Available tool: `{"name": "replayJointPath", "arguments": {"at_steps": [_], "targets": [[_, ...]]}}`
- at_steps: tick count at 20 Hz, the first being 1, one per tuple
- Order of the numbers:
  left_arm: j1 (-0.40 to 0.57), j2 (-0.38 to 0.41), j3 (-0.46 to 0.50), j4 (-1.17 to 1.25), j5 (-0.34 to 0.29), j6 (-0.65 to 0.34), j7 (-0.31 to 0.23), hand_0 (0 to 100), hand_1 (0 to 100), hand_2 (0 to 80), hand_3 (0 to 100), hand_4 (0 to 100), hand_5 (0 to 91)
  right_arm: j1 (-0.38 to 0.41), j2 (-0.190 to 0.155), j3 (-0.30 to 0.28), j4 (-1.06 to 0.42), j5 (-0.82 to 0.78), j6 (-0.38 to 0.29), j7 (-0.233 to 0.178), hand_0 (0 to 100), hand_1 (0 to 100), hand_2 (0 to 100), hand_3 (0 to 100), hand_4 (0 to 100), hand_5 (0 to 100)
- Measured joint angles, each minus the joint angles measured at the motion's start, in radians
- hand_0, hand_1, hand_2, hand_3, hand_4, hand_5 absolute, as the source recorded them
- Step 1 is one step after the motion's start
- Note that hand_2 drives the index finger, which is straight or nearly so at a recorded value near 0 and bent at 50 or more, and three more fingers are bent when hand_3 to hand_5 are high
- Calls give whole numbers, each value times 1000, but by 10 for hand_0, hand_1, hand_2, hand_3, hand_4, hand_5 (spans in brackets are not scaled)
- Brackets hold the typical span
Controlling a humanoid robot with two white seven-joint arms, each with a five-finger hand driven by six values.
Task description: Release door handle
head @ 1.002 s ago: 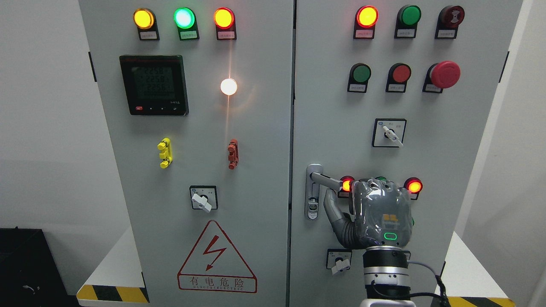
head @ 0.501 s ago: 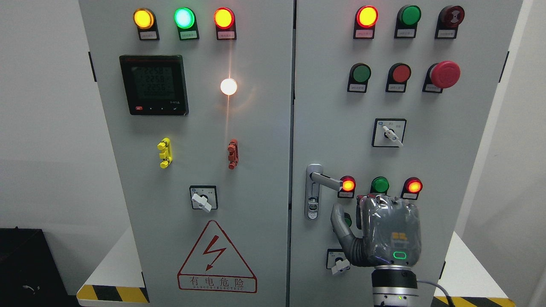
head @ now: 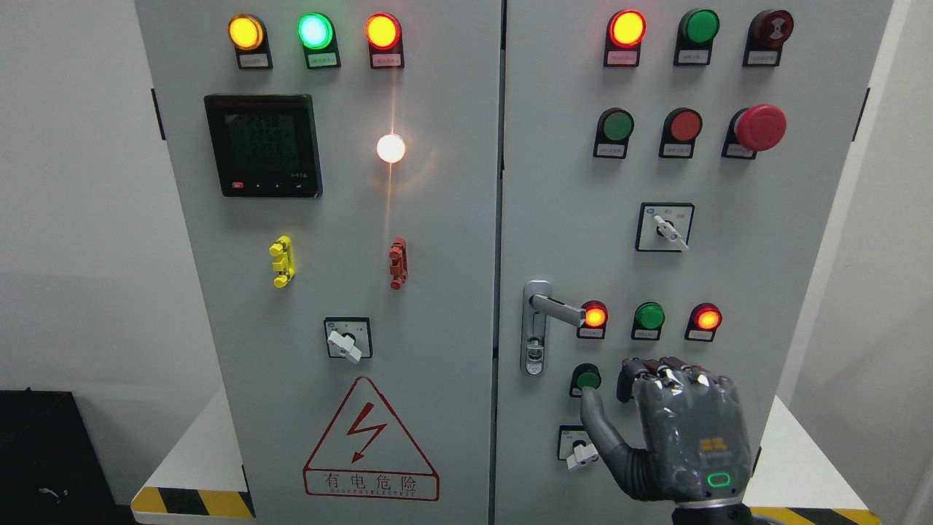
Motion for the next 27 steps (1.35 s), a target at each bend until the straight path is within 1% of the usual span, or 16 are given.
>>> {"name": "replayJointPath", "arguments": {"at_steps": [1, 3, 4, 6, 7, 9, 13, 16, 21, 27], "targets": [[0, 0, 0, 0, 0, 0, 0, 120, 556, 0, 0, 0, 0, 4, -1, -15, -5, -9, -13, -2, 534, 237, 275, 422, 407, 422], [0, 0, 0, 0, 0, 0, 0, 120, 556, 0, 0, 0, 0, 11, -2, -44, -16, -25, -30, -8, 535, 236, 213, 302, 296, 309], [0, 0, 0, 0, 0, 0, 0, 120, 556, 0, 0, 0, 0, 13, -2, -55, -20, -35, -35, -10, 537, 233, 166, 233, 223, 207], [0, 0, 0, 0, 0, 0, 0, 120, 556, 0, 0, 0, 0, 16, -4, -78, -29, -62, -50, -10, 540, 228, 118, 163, 144, 99], [0, 0, 0, 0, 0, 0, 0, 120, 556, 0, 0, 0, 0, 18, -4, -87, -32, -80, -62, -11, 542, 221, 111, 136, 110, 63], [0, 0, 0, 0, 0, 0, 0, 120, 556, 0, 0, 0, 0, 20, -5, -104, -39, -104, -87, -11, 544, 215, 112, 119, 96, 28], [0, 0, 0, 0, 0, 0, 0, 120, 556, 0, 0, 0, 0, 23, -6, -129, -49, -133, -108, -11, 545, 215, 112, 121, 88, 7], [0, 0, 0, 0, 0, 0, 0, 120, 556, 0, 0, 0, 0, 24, -7, -142, -55, -145, -124, -11, 544, 219, 127, 142, 108, 25], [0, 0, 0, 0, 0, 0, 0, 120, 556, 0, 0, 0, 0, 24, -7, -157, -61, -155, -135, -12, 538, 225, 133, 147, 114, 28], [0, 0, 0, 0, 0, 0, 0, 120, 556, 0, 0, 0, 0, 22, -7, -167, -66, -159, -143, -13, 544, 222, 84, 129, 114, 27]]}}
